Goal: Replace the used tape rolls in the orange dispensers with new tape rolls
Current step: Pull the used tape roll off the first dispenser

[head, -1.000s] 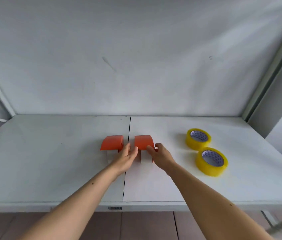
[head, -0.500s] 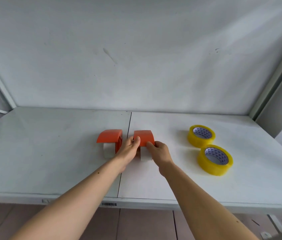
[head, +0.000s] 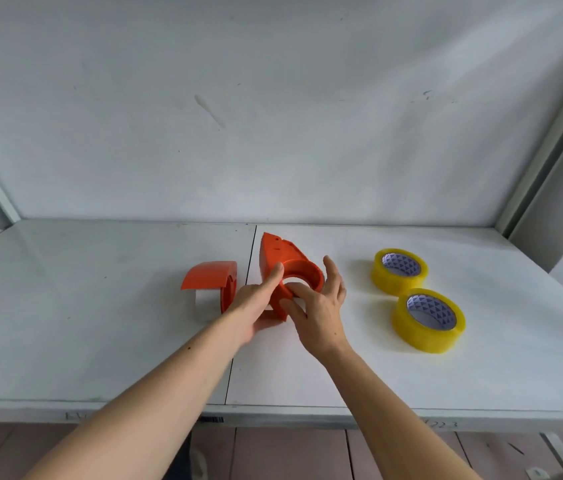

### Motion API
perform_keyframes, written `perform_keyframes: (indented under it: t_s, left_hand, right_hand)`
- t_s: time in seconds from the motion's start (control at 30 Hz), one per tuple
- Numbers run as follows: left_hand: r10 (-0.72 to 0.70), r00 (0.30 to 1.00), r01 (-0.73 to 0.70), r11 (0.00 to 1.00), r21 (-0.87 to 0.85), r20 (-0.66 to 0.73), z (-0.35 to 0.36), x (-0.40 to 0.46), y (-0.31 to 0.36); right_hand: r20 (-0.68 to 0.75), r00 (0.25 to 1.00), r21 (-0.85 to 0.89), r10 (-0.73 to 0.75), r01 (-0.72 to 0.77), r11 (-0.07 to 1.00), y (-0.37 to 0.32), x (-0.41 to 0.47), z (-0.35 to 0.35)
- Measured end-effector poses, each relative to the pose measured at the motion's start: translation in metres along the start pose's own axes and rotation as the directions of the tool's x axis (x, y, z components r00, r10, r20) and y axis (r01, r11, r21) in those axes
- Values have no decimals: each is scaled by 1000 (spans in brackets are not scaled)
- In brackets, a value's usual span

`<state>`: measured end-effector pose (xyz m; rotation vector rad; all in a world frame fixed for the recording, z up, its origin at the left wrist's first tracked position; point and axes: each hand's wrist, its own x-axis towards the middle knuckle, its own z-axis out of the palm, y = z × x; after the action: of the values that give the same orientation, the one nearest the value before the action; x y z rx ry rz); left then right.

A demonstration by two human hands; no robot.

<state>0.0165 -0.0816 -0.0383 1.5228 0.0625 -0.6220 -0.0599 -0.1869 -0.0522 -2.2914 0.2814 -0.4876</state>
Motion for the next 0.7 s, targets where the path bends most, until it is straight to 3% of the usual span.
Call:
perform_keyframes:
  t_s: [0.2,0.3,0.47,0.7]
  left_hand:
    - [15,999,-4,976,-216,50,5,8,-12]
    - [9,997,14,954,-300,74,7,13,-19]
    - [28,991,22,928,-372,128,11,19,-26]
    - [152,977,-85,922,-379,151,14,28,-27]
  right_hand:
    - [-4,1000,393,-21,20,919,9,0,-12]
    - [-41,993,604,111,-64,794,16,3,-16]
    - [37,936,720,349,-267,641,26,17,-21]
    - [152,964,842,216,-241,482,32,26,-26]
